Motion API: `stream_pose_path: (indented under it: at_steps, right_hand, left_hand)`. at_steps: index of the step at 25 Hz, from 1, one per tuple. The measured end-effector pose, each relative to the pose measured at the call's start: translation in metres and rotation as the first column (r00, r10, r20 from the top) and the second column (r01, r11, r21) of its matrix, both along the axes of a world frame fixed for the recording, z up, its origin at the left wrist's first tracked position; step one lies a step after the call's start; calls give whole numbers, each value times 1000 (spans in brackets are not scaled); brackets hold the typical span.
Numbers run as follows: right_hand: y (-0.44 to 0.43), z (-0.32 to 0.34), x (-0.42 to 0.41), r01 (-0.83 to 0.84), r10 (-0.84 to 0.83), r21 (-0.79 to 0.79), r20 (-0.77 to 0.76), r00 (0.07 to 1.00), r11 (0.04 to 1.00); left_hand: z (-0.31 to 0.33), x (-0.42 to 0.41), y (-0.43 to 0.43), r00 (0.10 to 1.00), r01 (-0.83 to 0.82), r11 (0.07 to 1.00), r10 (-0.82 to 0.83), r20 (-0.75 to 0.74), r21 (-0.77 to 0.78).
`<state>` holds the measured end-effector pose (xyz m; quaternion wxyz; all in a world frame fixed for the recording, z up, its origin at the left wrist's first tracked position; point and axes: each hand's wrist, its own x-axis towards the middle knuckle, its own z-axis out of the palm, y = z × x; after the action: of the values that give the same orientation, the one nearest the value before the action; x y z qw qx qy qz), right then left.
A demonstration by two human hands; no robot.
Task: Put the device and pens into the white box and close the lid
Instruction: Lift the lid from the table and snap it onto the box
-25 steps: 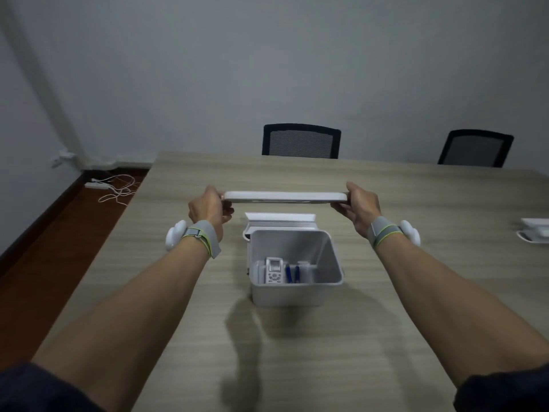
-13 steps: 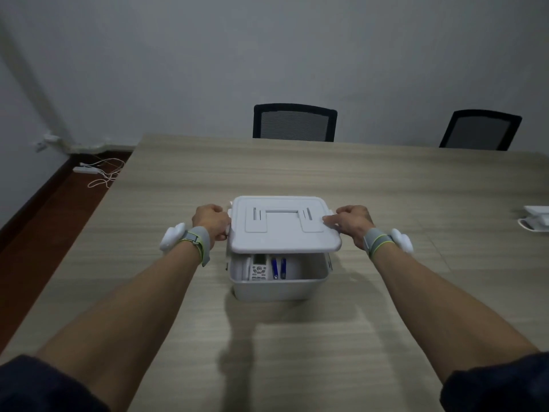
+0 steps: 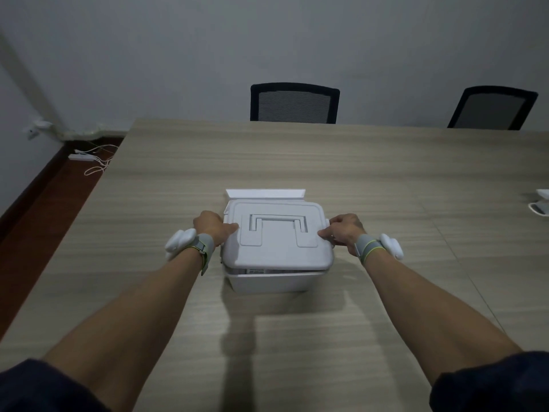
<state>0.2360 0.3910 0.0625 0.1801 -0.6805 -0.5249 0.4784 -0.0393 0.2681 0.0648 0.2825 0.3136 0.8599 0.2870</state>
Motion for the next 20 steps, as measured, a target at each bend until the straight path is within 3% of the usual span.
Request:
stream_pose_path:
  at_steps: [9,20]
  right_hand:
    - [-1,-13,-3,-16,16,-31,4,1000,999]
    - [-4,-21,3,4,-4,-67,-1,1000,998]
  left_hand:
    - [-7,2,-8,999,11,994,-15,-42,-108]
    - [-9,5,-15,1000,-27,995,28,3,-100]
